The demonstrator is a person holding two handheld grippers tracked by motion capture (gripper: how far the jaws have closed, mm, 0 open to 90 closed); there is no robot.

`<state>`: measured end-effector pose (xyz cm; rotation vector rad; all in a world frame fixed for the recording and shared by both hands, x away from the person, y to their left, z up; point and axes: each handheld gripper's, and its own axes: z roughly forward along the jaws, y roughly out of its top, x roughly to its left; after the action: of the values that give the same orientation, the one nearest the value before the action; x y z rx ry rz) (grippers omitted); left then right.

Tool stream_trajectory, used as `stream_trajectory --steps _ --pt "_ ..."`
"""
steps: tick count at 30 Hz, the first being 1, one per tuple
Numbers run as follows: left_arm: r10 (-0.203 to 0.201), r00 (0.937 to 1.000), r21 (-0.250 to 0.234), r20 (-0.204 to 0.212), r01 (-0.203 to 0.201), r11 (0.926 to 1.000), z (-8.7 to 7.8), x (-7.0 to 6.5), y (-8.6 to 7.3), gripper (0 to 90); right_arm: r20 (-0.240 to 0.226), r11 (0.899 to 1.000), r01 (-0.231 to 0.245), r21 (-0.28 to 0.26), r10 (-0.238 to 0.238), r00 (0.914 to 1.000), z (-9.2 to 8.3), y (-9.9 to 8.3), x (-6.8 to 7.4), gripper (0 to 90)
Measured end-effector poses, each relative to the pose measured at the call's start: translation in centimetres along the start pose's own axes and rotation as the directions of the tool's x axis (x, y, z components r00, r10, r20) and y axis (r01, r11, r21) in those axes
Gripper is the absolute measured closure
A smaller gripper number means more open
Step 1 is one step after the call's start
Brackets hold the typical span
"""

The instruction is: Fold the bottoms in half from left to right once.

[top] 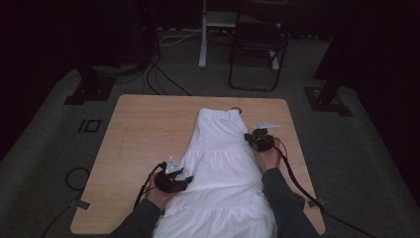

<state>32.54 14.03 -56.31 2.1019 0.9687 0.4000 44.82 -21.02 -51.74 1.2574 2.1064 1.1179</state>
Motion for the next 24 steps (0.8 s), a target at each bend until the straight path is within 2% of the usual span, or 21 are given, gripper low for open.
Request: stream_trajectory --steps 1,2,3,6,9,12,14,16,18,20,22,24 --pt "-0.003 1.0000 0.000 0.006 0.003 1.0000 0.0 -0.1 0.0 44.9 0.038 0.999 -0.009 -0.035 0.010 0.9992 -0.7 0.5 -0.3 89.9" --pt "0.001 0.9999 0.000 0.014 -0.001 1.0000 0.1 -0.1 0.0 44.9 0.077 0.999 0.001 -0.046 0.002 0.9970 -1.0 0.8 -0.5 89.8" --pt "0.003 0.9999 0.001 0.015 -0.003 1.0000 0.1 -0.2 0.0 44.9 0.092 0.999 0.002 -0.038 0.002 0.9957 -1.0 0.9 -0.7 89.7" --pt "0.009 0.9998 0.021 0.018 -0.009 0.9997 0.0 -0.3 0.4 44.7 0.102 0.999 0.014 0.038 -0.018 0.9947 0.5 0.2 -0.9 89.2" --pt "0.026 0.9997 -0.010 0.000 -0.026 0.9996 -0.4 0.0 1.6 44.6 0.062 0.996 -0.004 0.086 -0.002 0.9981 2.3 -1.2 -1.0 88.5" --pt "0.061 0.9977 -0.053 -0.031 -0.062 0.9967 -0.5 0.5 3.8 44.0 0.056 0.991 -0.034 0.126 0.027 0.9981 3.5 -2.1 -1.0 87.1" --pt "0.072 0.9959 -0.055 -0.056 -0.075 0.9957 0.5 1.0 5.3 43.6 0.055 0.992 -0.047 0.116 0.041 0.9976 3.7 -2.3 -1.0 86.8" --pt "0.065 0.9954 -0.051 -0.070 -0.069 0.9963 2.1 1.7 6.3 43.8 0.054 0.992 -0.051 0.118 0.045 0.9975 3.8 -2.3 -1.0 86.4" --pt "0.040 0.9961 -0.026 -0.079 -0.042 0.9988 4.1 2.4 6.5 43.9 0.052 0.992 -0.046 0.117 0.040 0.9978 3.7 -2.3 -1.0 85.9" --pt "0.021 0.9968 0.020 -0.077 -0.020 0.9996 5.7 2.7 6.1 45.4 0.045 0.992 -0.053 0.115 0.049 0.9978 3.7 -2.4 -1.1 85.6" --pt "0.019 0.9965 -0.003 -0.081 -0.020 0.9998 6.0 2.5 5.4 45.9 0.039 0.992 -0.064 0.112 0.060 0.9974 3.6 -2.5 -1.2 85.5" --pt "0.011 0.9962 0.002 -0.086 -0.011 0.9999 5.5 2.3 5.1 46.1 0.036 0.992 -0.063 0.111 0.059 0.9976 3.4 -2.6 -1.1 85.3"
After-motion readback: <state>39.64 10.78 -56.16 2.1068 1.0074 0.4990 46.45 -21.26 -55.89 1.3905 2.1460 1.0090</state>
